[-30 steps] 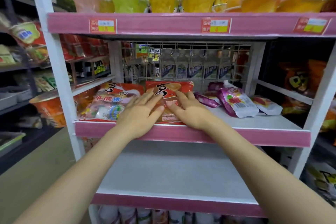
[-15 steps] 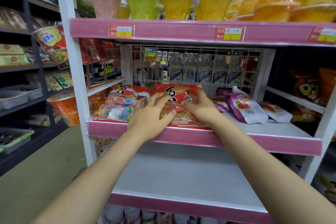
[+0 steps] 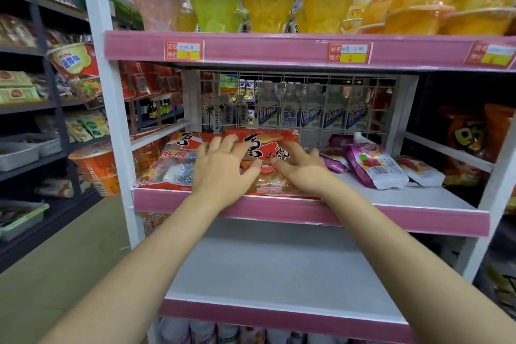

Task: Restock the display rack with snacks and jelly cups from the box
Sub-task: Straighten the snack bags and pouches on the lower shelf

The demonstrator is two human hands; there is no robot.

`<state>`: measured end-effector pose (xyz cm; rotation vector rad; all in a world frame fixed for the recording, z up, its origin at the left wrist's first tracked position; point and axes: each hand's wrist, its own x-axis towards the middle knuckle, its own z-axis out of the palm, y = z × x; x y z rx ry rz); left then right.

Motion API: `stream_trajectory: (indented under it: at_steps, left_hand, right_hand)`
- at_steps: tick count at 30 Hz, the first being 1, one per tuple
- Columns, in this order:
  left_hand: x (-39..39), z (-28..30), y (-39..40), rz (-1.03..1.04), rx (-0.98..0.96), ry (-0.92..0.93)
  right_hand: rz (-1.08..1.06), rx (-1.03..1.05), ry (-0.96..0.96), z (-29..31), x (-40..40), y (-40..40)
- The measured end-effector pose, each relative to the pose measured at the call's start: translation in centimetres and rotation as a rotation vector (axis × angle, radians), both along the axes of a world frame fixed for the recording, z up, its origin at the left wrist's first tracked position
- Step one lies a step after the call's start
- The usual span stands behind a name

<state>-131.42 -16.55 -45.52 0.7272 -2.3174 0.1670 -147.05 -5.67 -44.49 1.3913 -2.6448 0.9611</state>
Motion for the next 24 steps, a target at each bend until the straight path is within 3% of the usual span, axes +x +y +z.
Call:
stream_trajectory:
  at_steps: [3,5,8,16,19,21,24]
  left_hand:
    - [-0.7,0.4,-0.9,-0.096,0.193,-0.264]
    - [-0.9,0.4,-1.3,-0.105,0.231,-0.329]
    - [-1.1,0.3,-1.5,-0.108,0.255,-0.307]
    - [-0.5,0.5,-1.6,-0.189,0.339,-0.251]
    - [1.6,1.7,-3.3,-0.232,0.382,-0.094]
    - [3.3,2.0,-5.4,-0.114,0.293,0.015]
    - [4.9,0.9,-7.5,0.132,0.242,-0.163]
  right_hand:
    - [0.061,0.043,0.191,0.4,-0.5,1.0]
    - [0.163,0.075,0.155,0.3,-0.8,1.0]
    - [0.197,0.144,0.046,0.1,-0.9,0.3]
    - [0.218,0.171,0.038,0.3,0.4,0.4]
    - [0.159,0.258,0.111,1.8,0.0,1.0]
    - [0.069,0.214,0.23,2.9,0.1,0.4]
    - [0.114,0.082,0.301,3.2,1.6,-1.9]
